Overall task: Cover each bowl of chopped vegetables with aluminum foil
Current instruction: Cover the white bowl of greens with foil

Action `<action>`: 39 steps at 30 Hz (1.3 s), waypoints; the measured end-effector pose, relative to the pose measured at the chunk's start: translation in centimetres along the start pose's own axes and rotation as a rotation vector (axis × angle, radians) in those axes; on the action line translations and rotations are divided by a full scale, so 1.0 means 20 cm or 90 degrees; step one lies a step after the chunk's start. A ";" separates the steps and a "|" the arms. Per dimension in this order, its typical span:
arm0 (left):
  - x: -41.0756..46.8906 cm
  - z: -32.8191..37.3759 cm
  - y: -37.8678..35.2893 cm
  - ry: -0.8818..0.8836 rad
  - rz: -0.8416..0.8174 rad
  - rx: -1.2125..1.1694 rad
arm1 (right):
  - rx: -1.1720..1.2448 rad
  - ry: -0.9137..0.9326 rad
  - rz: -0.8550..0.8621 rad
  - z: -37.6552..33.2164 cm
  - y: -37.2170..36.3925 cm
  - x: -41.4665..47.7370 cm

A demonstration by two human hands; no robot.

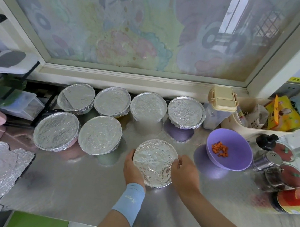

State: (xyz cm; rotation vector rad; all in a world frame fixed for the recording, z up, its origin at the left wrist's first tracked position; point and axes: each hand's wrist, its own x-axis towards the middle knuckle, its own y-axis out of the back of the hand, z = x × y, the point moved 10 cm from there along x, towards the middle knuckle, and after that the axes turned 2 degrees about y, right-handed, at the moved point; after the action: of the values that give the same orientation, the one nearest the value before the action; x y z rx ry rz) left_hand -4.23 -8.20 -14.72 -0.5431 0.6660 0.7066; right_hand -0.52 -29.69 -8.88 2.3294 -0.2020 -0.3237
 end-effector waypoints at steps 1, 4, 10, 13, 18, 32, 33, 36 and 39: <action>0.01 0.01 0.01 -0.007 -0.002 -0.005 | -0.018 -0.008 -0.011 0.00 0.01 0.01; 0.03 -0.03 0.11 -0.053 0.046 -0.006 | -0.038 0.032 -0.043 -0.07 0.00 0.08; -0.07 -0.14 0.03 -0.012 -0.006 -0.037 | 0.111 0.020 -0.229 -0.12 -0.19 0.16; 0.00 -0.09 -0.01 -0.006 -0.021 -0.003 | 0.154 -0.003 -0.201 -0.09 -0.20 0.14; 0.02 0.02 -0.05 -0.054 -0.038 0.121 | 0.159 -0.013 -0.141 -0.06 -0.14 0.11; 0.09 0.23 -0.14 -0.211 -0.115 0.424 | -0.086 0.239 -0.157 -0.24 -0.24 0.09; 0.09 0.22 -0.13 -0.204 -0.113 0.410 | -0.094 0.240 -0.149 -0.24 -0.24 0.08; 0.09 0.22 -0.14 -0.168 -0.118 0.380 | -0.106 0.238 -0.136 -0.23 -0.24 0.08; 0.11 0.22 -0.16 -0.136 -0.132 0.340 | -0.117 0.237 -0.138 -0.23 -0.25 0.07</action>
State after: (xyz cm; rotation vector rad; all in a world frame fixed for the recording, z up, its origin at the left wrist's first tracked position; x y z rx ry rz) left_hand 0.96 -6.47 -12.58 -0.0391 0.5581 0.3609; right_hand 2.39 -23.50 -9.57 2.1832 0.2539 -0.0074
